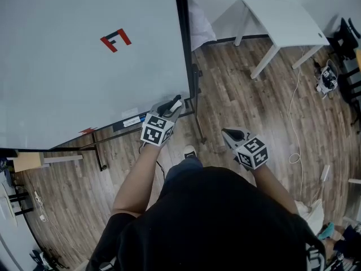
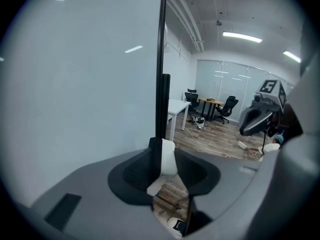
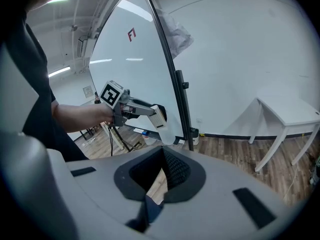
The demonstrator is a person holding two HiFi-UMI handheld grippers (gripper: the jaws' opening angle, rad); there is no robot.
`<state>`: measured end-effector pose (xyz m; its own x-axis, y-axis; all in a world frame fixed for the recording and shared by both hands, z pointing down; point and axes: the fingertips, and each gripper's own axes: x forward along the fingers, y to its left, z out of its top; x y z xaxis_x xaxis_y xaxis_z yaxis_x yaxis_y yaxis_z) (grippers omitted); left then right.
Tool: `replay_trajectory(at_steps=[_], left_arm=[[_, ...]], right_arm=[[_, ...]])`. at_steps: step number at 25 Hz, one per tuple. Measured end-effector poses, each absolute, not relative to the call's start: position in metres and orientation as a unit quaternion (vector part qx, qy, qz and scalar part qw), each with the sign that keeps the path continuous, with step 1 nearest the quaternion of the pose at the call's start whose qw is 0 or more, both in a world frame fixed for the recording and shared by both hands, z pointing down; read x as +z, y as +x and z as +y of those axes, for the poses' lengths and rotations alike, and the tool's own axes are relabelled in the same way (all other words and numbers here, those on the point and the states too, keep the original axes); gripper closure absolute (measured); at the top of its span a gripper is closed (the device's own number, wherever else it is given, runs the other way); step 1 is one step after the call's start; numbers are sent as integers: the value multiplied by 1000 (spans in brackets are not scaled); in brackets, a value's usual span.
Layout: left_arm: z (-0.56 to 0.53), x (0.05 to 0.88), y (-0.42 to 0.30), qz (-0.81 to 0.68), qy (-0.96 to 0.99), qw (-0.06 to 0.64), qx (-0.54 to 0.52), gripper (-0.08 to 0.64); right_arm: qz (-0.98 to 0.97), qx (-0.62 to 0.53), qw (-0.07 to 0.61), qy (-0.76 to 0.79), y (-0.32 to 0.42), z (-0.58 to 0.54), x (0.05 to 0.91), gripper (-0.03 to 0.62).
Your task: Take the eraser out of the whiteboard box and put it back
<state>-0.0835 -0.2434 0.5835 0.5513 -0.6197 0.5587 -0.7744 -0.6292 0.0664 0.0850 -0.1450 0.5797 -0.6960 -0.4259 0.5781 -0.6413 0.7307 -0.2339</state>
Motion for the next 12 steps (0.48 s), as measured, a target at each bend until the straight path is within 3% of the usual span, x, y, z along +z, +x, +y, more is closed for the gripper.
replay_trajectory(at_steps=[12], left_arm=[[-211, 555, -92, -419, 867, 138, 233, 409]], right_arm=[[-902, 187, 241, 306, 91, -124, 555, 597]])
